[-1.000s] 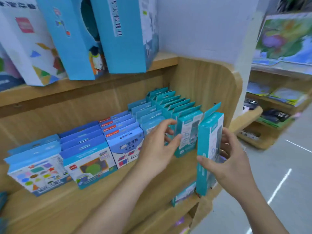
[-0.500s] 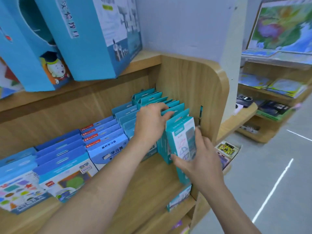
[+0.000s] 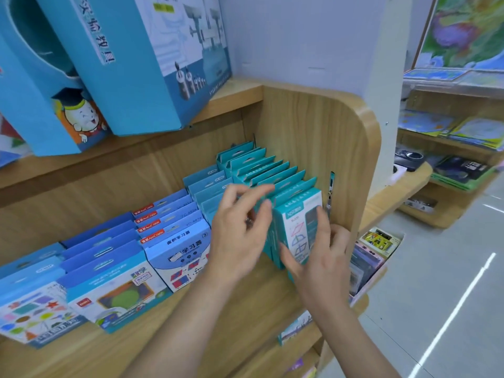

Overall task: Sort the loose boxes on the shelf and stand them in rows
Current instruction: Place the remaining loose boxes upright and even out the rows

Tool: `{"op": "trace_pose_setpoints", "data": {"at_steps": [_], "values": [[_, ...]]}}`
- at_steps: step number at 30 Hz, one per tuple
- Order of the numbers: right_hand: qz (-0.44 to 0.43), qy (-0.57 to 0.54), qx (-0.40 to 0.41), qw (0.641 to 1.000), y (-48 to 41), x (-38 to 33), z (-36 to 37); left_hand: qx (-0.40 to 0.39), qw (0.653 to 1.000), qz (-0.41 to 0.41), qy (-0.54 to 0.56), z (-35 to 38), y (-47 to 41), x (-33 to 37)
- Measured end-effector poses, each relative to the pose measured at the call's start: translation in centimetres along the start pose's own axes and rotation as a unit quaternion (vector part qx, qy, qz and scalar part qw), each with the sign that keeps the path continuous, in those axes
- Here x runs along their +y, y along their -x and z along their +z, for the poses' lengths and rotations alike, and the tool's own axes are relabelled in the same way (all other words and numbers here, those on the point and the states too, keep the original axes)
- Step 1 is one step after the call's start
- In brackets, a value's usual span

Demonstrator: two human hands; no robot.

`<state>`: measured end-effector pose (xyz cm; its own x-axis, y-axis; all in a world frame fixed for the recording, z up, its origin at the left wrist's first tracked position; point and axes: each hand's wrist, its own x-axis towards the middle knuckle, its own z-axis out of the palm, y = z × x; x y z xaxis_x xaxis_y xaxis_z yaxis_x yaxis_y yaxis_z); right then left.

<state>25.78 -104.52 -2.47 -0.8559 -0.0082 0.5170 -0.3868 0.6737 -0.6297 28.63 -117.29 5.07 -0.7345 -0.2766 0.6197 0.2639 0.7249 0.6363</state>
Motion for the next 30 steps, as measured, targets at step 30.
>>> {"op": "trace_pose_setpoints", "data": {"at_steps": [30], "values": [[-0.239, 0.122, -0.113, 0.957, -5.4, -1.9, -3.1, -0.094, 0.967, -0.199, -0.132, 8.0, 7.6, -1.4]]}}
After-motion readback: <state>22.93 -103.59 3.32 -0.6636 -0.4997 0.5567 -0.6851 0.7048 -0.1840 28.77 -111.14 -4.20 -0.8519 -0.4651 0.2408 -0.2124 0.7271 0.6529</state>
